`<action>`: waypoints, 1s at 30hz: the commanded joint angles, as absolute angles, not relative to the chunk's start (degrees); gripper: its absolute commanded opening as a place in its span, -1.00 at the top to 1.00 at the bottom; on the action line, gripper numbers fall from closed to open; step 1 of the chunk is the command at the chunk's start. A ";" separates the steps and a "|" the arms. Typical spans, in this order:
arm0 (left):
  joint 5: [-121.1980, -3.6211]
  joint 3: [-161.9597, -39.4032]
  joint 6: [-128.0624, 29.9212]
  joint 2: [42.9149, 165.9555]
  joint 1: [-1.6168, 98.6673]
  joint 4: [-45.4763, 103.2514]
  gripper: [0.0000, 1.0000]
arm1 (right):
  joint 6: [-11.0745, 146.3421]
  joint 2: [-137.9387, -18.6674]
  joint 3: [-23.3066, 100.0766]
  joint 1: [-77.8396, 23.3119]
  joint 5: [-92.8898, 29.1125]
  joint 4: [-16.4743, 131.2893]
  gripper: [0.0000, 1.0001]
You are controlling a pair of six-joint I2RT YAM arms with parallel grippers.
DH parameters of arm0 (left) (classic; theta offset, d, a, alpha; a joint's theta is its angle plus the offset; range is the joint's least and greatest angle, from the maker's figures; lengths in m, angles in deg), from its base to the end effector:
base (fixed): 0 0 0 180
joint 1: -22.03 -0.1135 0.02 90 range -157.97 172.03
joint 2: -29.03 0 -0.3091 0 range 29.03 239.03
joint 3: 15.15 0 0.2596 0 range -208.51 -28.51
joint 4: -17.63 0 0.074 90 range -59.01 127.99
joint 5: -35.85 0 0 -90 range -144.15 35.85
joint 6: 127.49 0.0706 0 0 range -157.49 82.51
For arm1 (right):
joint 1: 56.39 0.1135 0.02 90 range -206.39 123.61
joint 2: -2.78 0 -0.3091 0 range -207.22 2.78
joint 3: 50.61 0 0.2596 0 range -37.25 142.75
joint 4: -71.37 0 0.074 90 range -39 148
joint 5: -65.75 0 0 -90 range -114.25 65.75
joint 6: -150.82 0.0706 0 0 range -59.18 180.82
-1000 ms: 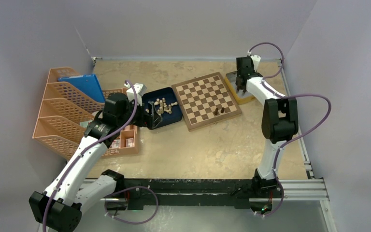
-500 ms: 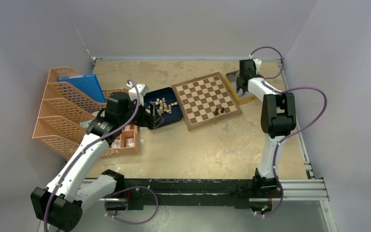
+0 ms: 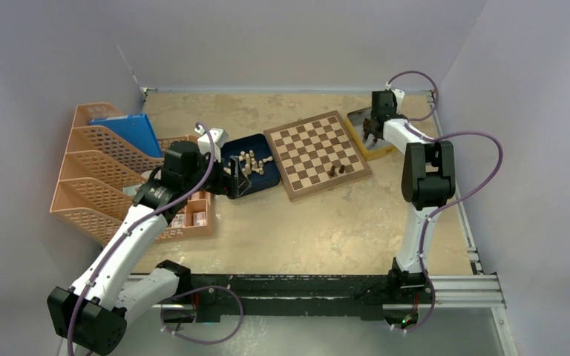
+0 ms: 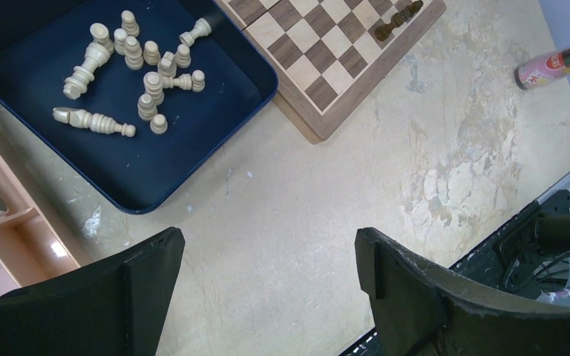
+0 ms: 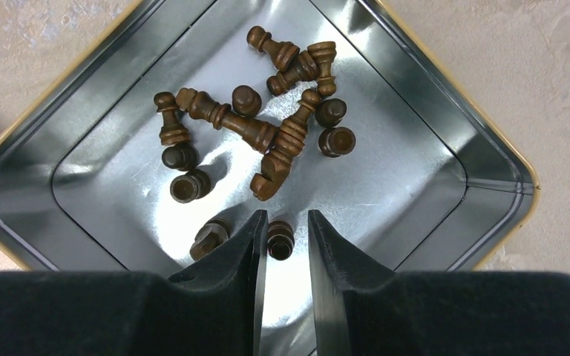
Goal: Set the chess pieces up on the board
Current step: Pick up the chess piece from the storage box.
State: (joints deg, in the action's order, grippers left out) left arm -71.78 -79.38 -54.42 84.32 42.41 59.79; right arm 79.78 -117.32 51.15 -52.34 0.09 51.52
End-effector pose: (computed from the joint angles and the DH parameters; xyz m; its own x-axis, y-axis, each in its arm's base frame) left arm 0.1975 -0.0962 0.3305 -0.6571 -0.0519 -0.7520 0.3952 0.8258 -0.4023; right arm 0.5309 0.0084 0.2137 -0.4992 0.2614 -0.8261 0.4451 0.8954 0.0144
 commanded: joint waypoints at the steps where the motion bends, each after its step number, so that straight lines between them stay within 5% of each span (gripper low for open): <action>1: -71.31 -79.77 -54.46 83.74 42.68 58.50 -0.71 | 78.99 -116.30 52.76 -52.61 -0.73 52.97 0.40; 30: -70.50 -79.81 -54.45 81.94 42.68 58.63 -0.71 | 78.35 -116.58 51.05 -52.70 -2.57 52.20 0.45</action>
